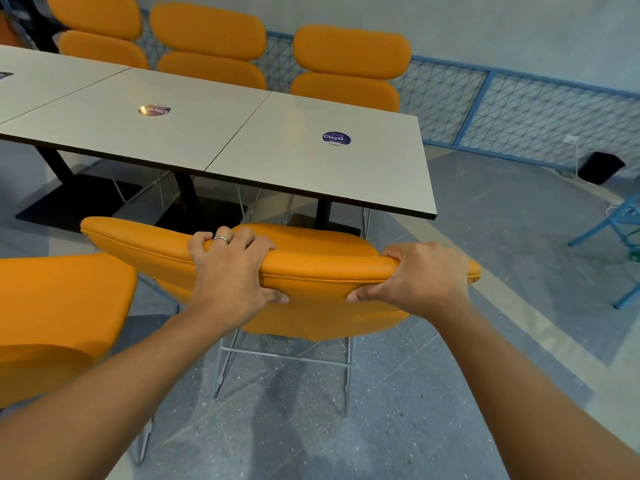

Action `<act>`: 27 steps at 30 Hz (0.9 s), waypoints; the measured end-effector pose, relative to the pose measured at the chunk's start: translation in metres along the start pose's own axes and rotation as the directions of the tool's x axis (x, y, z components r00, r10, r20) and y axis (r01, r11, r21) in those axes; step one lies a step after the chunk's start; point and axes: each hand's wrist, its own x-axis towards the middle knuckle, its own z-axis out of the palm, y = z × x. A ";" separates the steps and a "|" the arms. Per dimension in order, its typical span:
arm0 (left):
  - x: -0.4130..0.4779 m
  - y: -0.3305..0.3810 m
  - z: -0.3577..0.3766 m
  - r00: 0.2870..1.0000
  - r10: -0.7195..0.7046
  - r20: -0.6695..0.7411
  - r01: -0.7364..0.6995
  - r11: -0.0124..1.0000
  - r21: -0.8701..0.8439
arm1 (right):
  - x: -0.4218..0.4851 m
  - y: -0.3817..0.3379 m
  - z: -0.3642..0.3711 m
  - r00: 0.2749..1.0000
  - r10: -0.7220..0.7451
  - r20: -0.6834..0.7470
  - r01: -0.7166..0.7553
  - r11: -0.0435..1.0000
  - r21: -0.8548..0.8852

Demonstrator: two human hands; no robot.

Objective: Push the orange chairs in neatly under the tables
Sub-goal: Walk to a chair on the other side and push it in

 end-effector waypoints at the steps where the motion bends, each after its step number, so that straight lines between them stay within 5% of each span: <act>1: 0.000 -0.001 0.000 1.000 0.006 0.002 -0.006 1.000 -0.002 | -0.001 -0.001 0.000 1.000 0.009 -0.001 -0.009 1.000 0.000; 27: 0.068 -0.075 0.019 0.996 0.091 -0.003 -0.091 0.994 -0.061 | 0.057 -0.052 0.007 0.995 0.041 -0.088 -0.041 0.999 0.000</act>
